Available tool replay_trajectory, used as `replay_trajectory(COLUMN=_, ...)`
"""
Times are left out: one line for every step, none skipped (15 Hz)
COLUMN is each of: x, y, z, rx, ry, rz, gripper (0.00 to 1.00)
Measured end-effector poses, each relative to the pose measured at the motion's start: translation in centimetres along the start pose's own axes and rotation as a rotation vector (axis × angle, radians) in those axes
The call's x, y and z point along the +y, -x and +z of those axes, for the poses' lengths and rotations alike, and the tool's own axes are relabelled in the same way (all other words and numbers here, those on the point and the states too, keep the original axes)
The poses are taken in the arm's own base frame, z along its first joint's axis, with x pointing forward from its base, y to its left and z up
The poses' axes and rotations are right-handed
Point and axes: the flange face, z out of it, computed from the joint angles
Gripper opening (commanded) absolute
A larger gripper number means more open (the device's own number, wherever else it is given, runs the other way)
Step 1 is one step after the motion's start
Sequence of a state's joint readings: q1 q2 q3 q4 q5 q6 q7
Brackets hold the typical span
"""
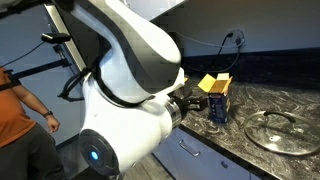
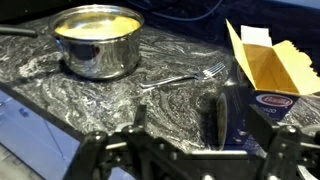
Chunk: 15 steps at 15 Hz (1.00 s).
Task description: Pour the contents in the box into the pot
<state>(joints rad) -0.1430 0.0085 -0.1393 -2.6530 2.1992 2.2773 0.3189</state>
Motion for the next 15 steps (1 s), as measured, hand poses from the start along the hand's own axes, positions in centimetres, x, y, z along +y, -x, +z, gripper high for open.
replay_trajectory(x=0.3, y=-0.3, z=0.4, rx=-0.005, ry=-0.032, rz=0.024, gripper=1.00)
replay_trajectory(x=0.7, y=-0.7, z=0.9, rx=-0.006, ry=-0.056, rz=0.045, gripper=1.00)
replay_trajectory(x=1.1, y=-1.0, z=1.5, rx=-0.012, ry=-0.063, rz=0.064, gripper=1.00)
replay_trajectory(x=1.4, y=-1.3, z=1.8, rx=-0.007, ry=-0.056, rz=0.068, gripper=1.00)
replay_trajectory(x=1.5, y=-1.5, z=1.9, rx=-0.003, ry=-0.055, rz=0.070, gripper=1.00)
replay_trajectory(x=1.4, y=-1.5, z=1.8, rx=-0.002, ry=-0.056, rz=0.071, gripper=1.00)
replay_trajectory(x=1.3, y=-1.5, z=1.7, rx=-0.002, ry=-0.060, rz=0.072, gripper=1.00)
replay_trajectory(x=1.2, y=-1.6, z=1.7, rx=-0.002, ry=-0.061, rz=0.073, gripper=1.00)
replay_trajectory(x=1.2, y=-1.7, z=1.7, rx=0.005, ry=-0.063, rz=0.074, gripper=1.00)
replay_trajectory(x=1.0, y=-1.7, z=1.6, rx=0.008, ry=-0.071, rz=0.078, gripper=1.00)
replay_trajectory(x=0.7, y=-1.8, z=1.5, rx=0.012, ry=-0.095, rz=0.089, gripper=1.00)
replay_trajectory(x=0.3, y=-1.7, z=1.5, rx=0.020, ry=-0.127, rz=0.097, gripper=1.00)
replay_trajectory(x=-0.1, y=-1.7, z=1.6, rx=0.025, ry=-0.159, rz=0.106, gripper=1.00)
replay_trajectory(x=-0.5, y=-1.6, z=1.7, rx=0.031, ry=-0.189, rz=0.113, gripper=1.00)
replay_trajectory(x=-0.9, y=-1.5, z=1.9, rx=0.036, ry=-0.212, rz=0.120, gripper=1.00)
